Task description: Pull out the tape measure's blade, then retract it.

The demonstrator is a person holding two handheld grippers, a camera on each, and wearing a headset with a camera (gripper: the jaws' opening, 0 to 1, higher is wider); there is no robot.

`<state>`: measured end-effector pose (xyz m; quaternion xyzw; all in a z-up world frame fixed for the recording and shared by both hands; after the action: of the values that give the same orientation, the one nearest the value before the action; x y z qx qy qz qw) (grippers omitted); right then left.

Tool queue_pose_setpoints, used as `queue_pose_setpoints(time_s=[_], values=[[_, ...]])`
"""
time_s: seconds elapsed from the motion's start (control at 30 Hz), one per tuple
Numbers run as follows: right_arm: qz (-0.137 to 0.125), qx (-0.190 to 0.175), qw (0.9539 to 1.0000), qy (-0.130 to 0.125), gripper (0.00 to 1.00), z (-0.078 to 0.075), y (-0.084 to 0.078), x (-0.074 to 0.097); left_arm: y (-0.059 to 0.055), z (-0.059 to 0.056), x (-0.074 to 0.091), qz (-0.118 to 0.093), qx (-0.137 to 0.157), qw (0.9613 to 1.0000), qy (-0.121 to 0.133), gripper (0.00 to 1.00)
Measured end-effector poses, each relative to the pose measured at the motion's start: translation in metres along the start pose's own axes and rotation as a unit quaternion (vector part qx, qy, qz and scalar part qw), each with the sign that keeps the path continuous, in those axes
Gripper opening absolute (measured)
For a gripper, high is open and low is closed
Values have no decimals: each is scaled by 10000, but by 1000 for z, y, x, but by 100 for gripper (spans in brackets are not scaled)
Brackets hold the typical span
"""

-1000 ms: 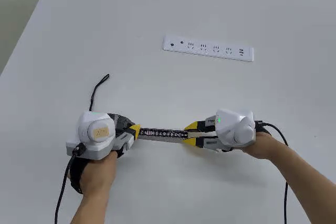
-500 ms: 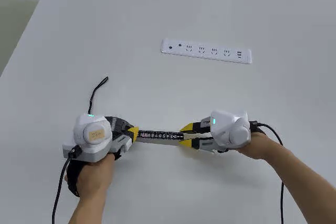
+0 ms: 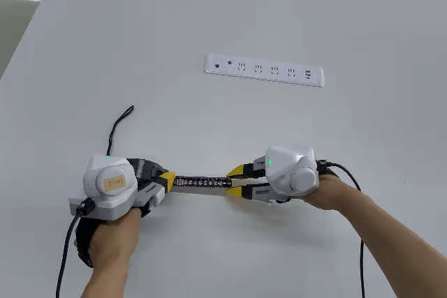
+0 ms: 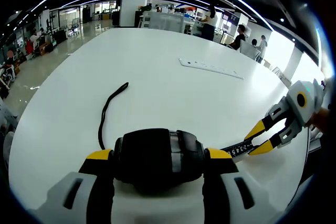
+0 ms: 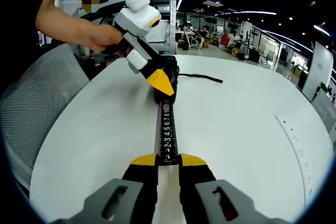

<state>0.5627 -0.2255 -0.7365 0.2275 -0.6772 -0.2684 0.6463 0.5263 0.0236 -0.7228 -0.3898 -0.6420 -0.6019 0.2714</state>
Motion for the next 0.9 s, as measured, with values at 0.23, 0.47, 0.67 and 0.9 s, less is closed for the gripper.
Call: queue_pose_setpoints(time_s=[0.23,0.47,0.67,0.9], values=[[-1,35,10000,26,14,-1,4,-1,1,0,0,8,-2,10000,-24,65],[6,53,10000,37,14,-2,6,-3,1,0,-1,-5,-3,10000,-20,66],[9,83,9999,56,14,-3,8,-5,1,-1,-2,-1,-14,10000,-29,66],[15,122,9999,75,14,-4,11,-7,1,1,-2,-4,36,10000,-72,66]])
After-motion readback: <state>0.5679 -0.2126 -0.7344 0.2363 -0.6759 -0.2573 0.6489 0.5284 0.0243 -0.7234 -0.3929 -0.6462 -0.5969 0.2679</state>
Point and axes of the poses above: the centre of the closed fingertips' face, and the gripper's own axes: x roughly backward along the fingers, z roughly to its left, y roughly out of its top, the point moved 10 cm from there along x, roughly backward along the fingers, and after that the axes turned 10 degrees about z, right-handed, at the moved point
